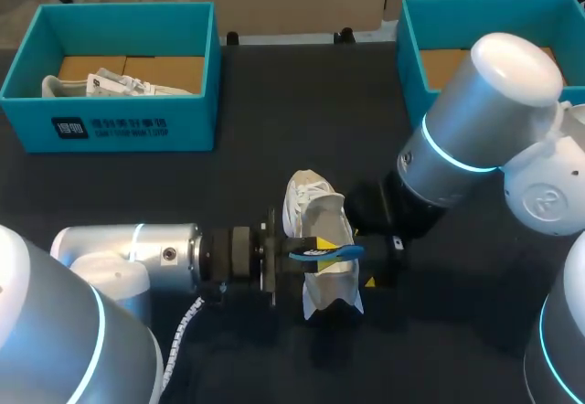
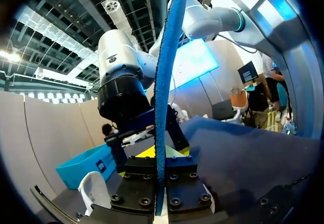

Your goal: Take the shoe out of the shoebox, open the shoe tongue, remove and reinsert the insole, then place the shoe into the shoebox

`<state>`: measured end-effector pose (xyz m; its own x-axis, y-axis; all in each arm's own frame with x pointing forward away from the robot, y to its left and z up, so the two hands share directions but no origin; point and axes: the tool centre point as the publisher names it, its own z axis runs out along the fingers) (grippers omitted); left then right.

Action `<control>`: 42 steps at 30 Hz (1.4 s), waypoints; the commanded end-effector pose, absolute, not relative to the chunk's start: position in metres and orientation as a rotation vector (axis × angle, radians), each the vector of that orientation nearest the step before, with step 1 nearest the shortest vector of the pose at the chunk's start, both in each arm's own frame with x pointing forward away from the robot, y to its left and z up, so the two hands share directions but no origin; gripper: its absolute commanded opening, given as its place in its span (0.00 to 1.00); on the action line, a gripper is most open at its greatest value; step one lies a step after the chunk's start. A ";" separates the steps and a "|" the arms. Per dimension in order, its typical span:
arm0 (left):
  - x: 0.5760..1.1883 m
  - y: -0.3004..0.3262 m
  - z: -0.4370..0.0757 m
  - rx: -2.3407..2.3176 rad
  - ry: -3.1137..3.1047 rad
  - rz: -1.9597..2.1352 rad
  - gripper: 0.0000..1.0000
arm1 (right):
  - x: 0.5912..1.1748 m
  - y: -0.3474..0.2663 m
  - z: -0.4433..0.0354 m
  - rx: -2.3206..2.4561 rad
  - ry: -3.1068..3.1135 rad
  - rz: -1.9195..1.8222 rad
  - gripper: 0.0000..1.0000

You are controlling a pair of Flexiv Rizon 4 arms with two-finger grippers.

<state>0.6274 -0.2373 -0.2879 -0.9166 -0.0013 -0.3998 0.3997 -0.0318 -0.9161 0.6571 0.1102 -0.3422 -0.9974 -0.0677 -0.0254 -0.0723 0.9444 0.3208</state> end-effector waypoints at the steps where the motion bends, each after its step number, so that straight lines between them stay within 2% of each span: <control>1: 0.627 -0.239 -0.291 0.416 1.960 -2.025 0.00 | 0.657 0.110 -0.344 -0.113 3.082 0.513 1.00; 42: 0.653 -0.239 -0.332 0.531 1.956 -1.815 0.00 | 0.657 0.110 -0.344 -0.113 3.082 0.513 1.00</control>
